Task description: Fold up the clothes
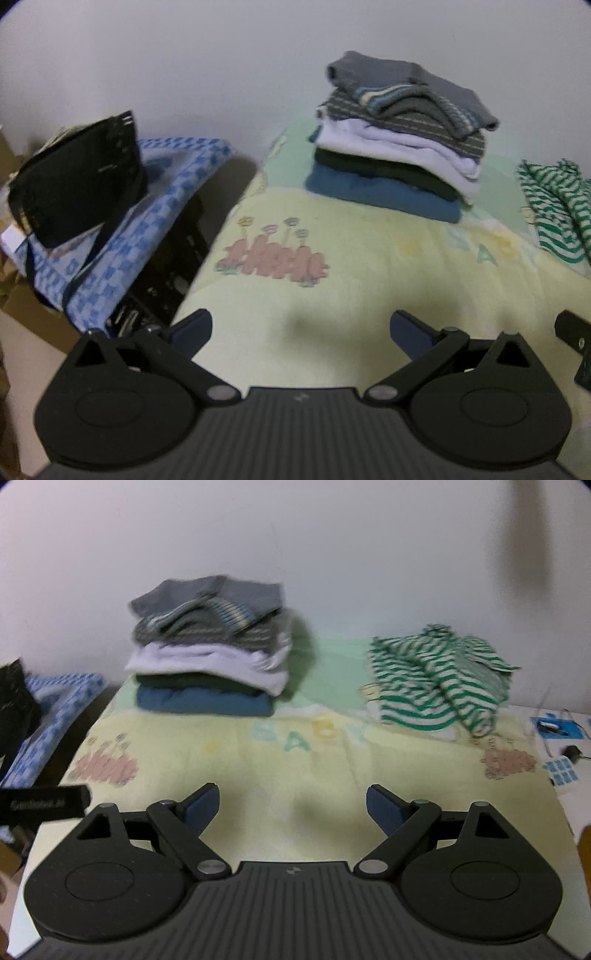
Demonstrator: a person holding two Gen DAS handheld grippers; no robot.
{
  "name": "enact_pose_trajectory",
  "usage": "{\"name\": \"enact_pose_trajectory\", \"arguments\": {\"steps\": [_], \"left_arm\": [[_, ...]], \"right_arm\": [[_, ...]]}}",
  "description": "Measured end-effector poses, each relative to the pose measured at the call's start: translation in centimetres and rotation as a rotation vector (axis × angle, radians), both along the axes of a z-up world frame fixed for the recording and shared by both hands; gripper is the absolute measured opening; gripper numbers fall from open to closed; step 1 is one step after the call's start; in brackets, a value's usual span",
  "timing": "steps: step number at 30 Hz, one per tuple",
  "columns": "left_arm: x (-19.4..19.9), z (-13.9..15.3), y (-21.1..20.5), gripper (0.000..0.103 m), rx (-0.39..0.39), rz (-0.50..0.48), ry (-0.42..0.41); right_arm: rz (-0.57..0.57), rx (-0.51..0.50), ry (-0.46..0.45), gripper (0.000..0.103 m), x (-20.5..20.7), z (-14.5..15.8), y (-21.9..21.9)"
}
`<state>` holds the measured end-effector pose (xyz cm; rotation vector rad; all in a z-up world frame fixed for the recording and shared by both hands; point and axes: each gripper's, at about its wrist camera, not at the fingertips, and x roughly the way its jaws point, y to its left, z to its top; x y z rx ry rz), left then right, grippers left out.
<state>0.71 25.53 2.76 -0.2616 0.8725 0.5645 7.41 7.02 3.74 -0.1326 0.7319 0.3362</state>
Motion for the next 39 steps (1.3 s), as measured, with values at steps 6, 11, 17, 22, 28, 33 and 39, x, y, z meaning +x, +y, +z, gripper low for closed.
{"name": "enact_pose_trajectory", "arguments": {"steps": [6, 11, 17, 22, 28, 33, 39], "left_arm": [[1.2, -0.3, -1.1, 0.102, -0.048, -0.077, -0.017], [1.4, -0.1, -1.2, 0.102, -0.028, -0.077, -0.026], [0.9, -0.4, -0.2, 0.102, -0.062, -0.043, -0.034], [0.8, -0.8, 0.1, 0.102, -0.053, -0.033, -0.011], [0.7, -1.5, -0.1, 0.102, -0.058, -0.039, 0.007], [0.7, -1.7, -0.9, 0.102, -0.039, -0.067, 0.01], [0.8, -1.7, -2.3, 0.102, 0.009, -0.106, 0.001]], "right_arm": [[-0.021, 0.028, 0.035, 0.089, 0.3, -0.2, -0.9], [0.006, 0.029, 0.031, 0.089, -0.1, -0.3, -0.4], [0.01, 0.026, 0.037, 0.089, -0.1, -0.4, 0.1], [0.028, 0.022, 0.039, 0.089, -0.2, -0.5, 0.6], [0.039, 0.019, 0.045, 0.089, -0.2, -0.7, 1.0], [0.034, 0.014, 0.046, 0.089, -0.1, -0.7, 1.0], [0.035, 0.01, 0.052, 0.089, 0.0, -0.8, 1.0]]}}
